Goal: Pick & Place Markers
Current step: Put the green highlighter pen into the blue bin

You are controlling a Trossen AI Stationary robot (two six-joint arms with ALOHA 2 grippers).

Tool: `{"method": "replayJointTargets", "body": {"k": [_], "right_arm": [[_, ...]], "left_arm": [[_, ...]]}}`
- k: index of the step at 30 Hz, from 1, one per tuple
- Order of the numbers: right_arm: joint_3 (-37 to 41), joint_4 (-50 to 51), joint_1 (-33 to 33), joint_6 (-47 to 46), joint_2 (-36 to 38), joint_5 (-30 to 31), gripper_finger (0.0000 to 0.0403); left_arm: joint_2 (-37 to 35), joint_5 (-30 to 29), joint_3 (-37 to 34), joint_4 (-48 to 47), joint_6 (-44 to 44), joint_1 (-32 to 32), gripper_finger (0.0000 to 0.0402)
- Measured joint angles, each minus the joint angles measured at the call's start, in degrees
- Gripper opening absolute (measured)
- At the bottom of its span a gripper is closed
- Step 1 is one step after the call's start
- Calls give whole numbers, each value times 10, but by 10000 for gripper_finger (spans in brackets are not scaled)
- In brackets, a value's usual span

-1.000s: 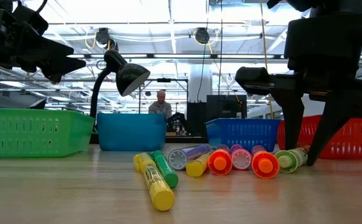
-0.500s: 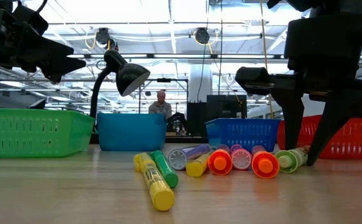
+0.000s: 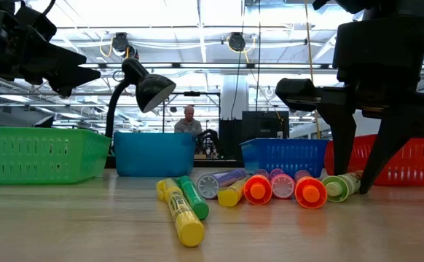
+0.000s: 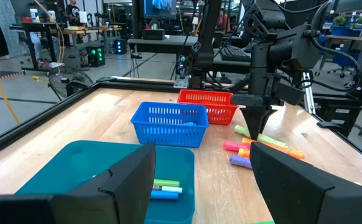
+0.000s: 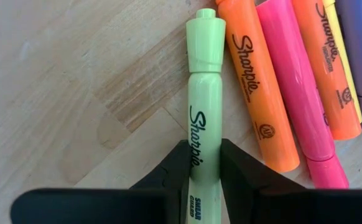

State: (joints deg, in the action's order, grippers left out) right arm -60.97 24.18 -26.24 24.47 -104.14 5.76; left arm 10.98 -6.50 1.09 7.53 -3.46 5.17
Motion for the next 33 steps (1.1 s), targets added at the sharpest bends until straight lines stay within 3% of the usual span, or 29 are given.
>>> {"method": "replayJointTargets", "body": {"k": [13, 33], "right_arm": [[2, -2, 0, 7, 17, 2, 59], [2, 1, 0, -28, 170, 2, 59]], "left_arm": [[0, 0, 0, 0, 0, 0, 267], [0, 0, 0, 0, 0, 0, 267]]}}
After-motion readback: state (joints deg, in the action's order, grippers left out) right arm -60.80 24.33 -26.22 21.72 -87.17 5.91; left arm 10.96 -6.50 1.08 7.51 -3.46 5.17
